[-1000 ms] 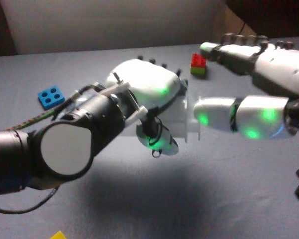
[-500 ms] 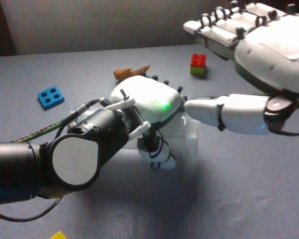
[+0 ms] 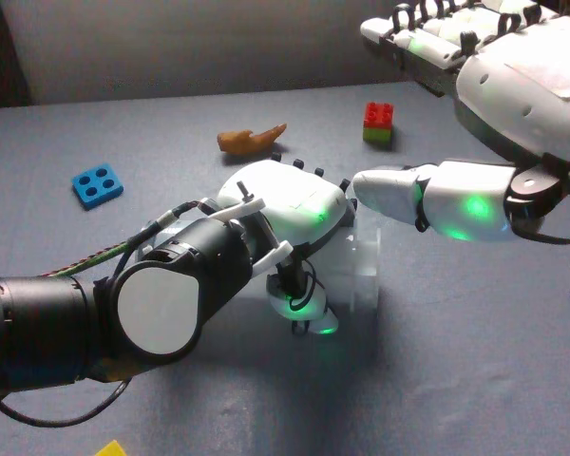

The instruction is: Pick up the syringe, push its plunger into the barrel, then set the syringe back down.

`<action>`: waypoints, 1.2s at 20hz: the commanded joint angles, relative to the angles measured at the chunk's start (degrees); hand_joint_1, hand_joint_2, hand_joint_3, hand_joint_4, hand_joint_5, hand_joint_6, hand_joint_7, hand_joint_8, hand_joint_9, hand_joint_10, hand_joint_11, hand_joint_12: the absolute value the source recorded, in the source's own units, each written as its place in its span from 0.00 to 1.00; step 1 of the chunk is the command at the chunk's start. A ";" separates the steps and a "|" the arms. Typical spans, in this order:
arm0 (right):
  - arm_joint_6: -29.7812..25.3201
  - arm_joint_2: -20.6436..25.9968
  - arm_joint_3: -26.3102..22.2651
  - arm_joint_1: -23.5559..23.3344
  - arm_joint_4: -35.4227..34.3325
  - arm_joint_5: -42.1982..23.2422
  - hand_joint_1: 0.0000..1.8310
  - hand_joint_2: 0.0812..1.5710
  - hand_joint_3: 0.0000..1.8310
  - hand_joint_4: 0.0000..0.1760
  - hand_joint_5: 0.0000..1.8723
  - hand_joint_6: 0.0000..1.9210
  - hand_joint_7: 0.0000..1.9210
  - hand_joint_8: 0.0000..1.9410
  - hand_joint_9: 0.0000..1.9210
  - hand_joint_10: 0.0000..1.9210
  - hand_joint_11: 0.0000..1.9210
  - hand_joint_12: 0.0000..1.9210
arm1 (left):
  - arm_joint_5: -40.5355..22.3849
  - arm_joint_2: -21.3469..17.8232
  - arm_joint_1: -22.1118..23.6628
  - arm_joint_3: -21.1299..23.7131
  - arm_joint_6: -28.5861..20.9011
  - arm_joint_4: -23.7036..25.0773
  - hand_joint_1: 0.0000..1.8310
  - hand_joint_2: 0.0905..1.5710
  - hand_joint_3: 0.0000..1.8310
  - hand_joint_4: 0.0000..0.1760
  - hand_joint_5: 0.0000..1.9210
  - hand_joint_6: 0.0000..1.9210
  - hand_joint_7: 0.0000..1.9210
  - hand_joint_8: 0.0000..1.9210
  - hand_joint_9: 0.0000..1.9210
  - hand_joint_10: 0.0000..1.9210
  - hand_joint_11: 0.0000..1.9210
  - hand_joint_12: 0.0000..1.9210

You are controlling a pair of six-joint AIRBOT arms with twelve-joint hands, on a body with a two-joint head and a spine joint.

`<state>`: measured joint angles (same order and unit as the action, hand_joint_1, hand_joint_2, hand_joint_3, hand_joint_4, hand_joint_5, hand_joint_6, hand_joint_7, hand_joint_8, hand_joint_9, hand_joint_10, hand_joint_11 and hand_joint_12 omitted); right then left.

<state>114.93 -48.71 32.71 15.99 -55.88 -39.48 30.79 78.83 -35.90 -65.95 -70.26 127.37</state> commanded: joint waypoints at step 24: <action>-2.58 -0.10 -0.19 -0.80 3.20 -6.07 0.11 0.69 0.00 0.00 0.06 0.00 0.07 0.00 0.06 0.00 0.00 0.21 | 4.86 -0.63 1.65 0.61 0.66 2.33 0.21 0.62 0.00 0.00 0.01 0.00 0.00 0.00 0.01 0.00 0.00 0.10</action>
<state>112.73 -48.97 32.71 15.97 -55.90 -40.95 31.31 78.37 -34.92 -65.36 -69.47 127.22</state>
